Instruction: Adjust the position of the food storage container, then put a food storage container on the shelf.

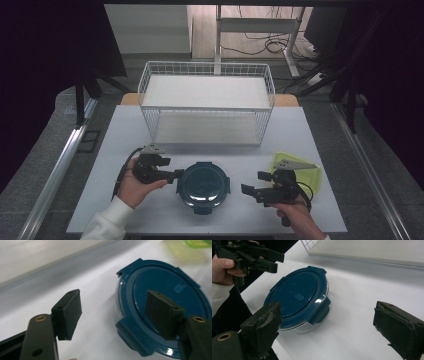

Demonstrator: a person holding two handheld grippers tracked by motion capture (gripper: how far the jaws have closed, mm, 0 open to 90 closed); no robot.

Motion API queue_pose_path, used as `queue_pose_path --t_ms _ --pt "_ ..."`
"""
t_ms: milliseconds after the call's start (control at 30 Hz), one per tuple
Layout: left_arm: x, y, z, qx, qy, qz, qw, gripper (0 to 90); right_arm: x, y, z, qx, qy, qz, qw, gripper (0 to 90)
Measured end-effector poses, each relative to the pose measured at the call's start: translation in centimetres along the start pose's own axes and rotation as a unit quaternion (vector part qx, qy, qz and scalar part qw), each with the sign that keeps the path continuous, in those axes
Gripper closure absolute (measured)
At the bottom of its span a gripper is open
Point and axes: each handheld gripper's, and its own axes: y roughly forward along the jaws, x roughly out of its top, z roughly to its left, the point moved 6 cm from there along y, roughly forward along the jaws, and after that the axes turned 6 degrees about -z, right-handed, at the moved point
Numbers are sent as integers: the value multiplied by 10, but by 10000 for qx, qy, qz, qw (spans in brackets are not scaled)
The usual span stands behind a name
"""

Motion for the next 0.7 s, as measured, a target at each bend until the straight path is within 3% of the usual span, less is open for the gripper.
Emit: queue_pose_path --t_ms 233,467,700 --pt "-3 -8 -1 83 -60 -64 9999 282 -1 -2 0 -59 -35 35 10000 81" --pt "-3 -12 -3 92 -234 -203 9995 206 -1 2 0 -143 2 114 9998 82" --pt "-9 -12 -2 -118 -466 -210 9986 167 -1 22 12 -127 -16 392 9992 82"
